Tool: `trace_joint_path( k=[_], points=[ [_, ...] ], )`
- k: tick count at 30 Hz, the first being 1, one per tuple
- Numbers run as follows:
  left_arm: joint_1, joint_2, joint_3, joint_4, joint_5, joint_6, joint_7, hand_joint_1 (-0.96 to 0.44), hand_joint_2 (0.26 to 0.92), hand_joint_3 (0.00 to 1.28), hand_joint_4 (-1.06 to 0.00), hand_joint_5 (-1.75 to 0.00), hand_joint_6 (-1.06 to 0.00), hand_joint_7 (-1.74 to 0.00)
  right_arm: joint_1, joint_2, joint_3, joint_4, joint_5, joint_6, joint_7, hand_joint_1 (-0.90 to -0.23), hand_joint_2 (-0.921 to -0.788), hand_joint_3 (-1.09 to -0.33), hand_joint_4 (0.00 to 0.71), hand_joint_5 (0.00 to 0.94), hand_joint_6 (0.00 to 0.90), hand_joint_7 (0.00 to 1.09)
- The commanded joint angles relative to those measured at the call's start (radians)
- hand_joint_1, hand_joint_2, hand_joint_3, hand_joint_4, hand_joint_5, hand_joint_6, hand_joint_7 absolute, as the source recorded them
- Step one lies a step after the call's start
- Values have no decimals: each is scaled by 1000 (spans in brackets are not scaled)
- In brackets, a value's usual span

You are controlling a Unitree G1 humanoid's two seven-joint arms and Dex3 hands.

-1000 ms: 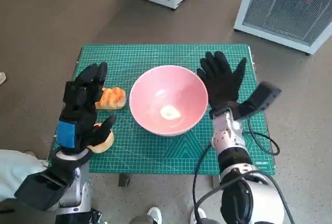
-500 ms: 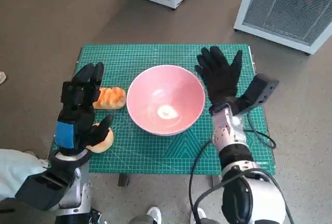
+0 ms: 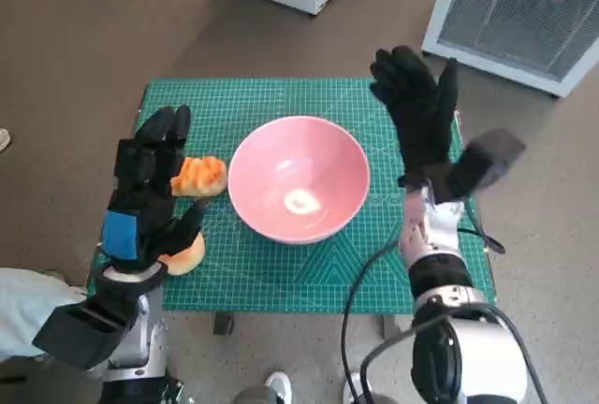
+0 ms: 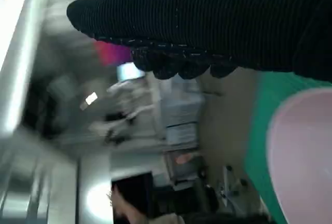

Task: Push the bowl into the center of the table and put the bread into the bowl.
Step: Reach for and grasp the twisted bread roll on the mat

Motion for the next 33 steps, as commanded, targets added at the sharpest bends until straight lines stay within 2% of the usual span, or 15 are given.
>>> trace_joint_path(
  k=[1, 5, 10, 13, 17, 23, 27, 33],
  points=[
    [-37, 18, -2, 6, -20, 15, -20, -580, 921, 367, -231, -2, -2, -585, 75, -9, 37, -38, 1, -113, 84, -648, -921, -807, 277, 24, 157, 528],
    [-64, 22, -6, 6, -39, 31, -40, -578, 921, 359, -229, -1, 0, -579, 106, 1, 43, -85, 65, -160, 201, -676, -921, -818, 262, 7, 102, 556],
    [-96, 23, -14, 9, -55, 45, -62, -586, 921, 332, -232, -3, -3, -582, 140, 32, 37, -147, 173, -130, 335, -710, -921, -813, 247, 1, 65, 587],
    [-111, 23, -17, 13, -61, 49, -75, -590, 921, 317, -235, -4, -3, -586, 161, 42, 45, -180, 208, -118, 375, -721, -921, -800, 243, 0, 50, 595],
    [-134, 25, -21, 26, -64, 45, -95, -597, 921, 302, -241, -6, -7, -587, 186, 50, 60, -214, 223, -126, 397, -730, -921, -790, 235, 0, 31, 598],
    [-168, 40, -18, 76, -64, 14, -135, -610, 921, 290, -248, -7, -29, -556, 209, 60, 80, -242, 215, -149, 393, -713, -921, -788, 233, 0, 18, 602],
    [-187, 48, -18, 103, -68, -1, -161, -607, 921, 284, -253, -6, -57, -511, 212, 61, 91, -246, 206, -152, 383, -702, -921, -789, 232, 0, 11, 603],
    [-204, 60, -19, 120, -68, -13, -190, -606, 921, 280, -258, -4, -90, -455, 207, 61, 100, -236, 210, -134, 378, -709, -921, -788, 232, 0, 5, 603]
  ],
)
